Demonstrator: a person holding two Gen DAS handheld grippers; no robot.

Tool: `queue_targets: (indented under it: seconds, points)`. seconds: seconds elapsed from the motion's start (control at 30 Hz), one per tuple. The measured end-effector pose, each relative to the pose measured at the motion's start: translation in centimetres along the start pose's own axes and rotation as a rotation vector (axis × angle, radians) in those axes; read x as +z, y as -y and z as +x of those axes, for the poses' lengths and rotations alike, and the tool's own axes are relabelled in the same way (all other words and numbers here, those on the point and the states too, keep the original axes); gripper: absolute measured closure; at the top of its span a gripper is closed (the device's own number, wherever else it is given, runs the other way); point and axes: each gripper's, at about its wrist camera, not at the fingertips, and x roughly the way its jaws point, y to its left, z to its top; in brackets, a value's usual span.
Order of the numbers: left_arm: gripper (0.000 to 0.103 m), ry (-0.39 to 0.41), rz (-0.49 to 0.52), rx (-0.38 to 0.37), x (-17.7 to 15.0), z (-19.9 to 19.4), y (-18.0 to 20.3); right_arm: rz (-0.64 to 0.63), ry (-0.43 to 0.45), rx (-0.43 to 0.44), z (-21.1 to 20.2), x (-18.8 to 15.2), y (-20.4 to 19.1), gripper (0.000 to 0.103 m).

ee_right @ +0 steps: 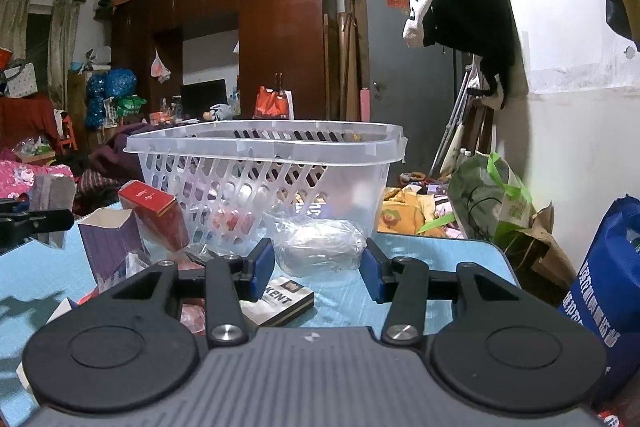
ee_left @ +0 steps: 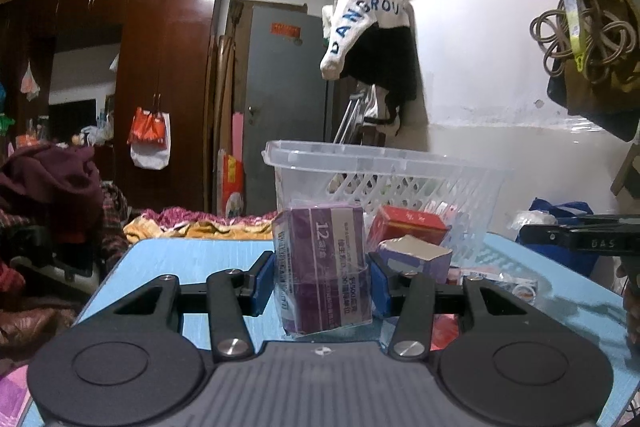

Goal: Organize objects
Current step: 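Lift both items over the white basket and open both grippers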

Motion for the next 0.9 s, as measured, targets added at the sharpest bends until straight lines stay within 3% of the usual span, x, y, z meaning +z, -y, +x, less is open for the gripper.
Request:
queue_targets:
  seconds: [0.17,0.23,0.33,0.43,0.6,0.63,0.67,0.73,0.8,0.9]
  points:
    - [0.051,0.056,-0.026,-0.013,0.6,-0.7,-0.2,0.015,0.054,0.006,-0.9,0.1,0.1,0.053]
    - [0.051,0.089,-0.019,-0.02,2.1,-0.8,0.1,0.002,0.076,0.036,-1.6,1.4,-0.5,0.053]
    - [0.051,0.114,-0.007,-0.04,6.4,0.3,1.2,-0.061,0.145,0.015,-2.1,5.1,-2.1,0.053]
    - [0.051,0.065,-0.002,-0.073,10.5,3.7,2.7,-0.173,0.168,-0.034,-0.3,9.4,-3.7,0.053]
    - [0.05,-0.102,-0.045,-0.066,12.6,10.9,3.4,-0.192,-0.005,-0.027,5.8,12.1,-3.5,0.053]
    - [0.046,-0.116,-0.06,-0.071,12.4,11.7,3.3,-0.188,-0.014,-0.034,6.3,12.0,-3.4,0.052]
    - [0.027,-0.128,-0.068,-0.074,12.3,12.4,3.1,-0.184,-0.001,-0.046,6.6,11.8,-3.4,0.05]
    - [0.011,-0.146,-0.078,-0.044,11.8,13.0,2.8,-0.153,0.014,-0.067,6.6,11.4,-3.1,0.0]
    - [0.011,-0.132,-0.08,-0.021,11.2,12.2,2.5,-0.102,0.029,-0.069,5.6,10.9,-2.8,0.0]
    - [0.011,-0.075,-0.066,-0.051,10.1,8.6,2.3,-0.034,-0.004,-0.013,2.7,9.2,-2.6,0.0]
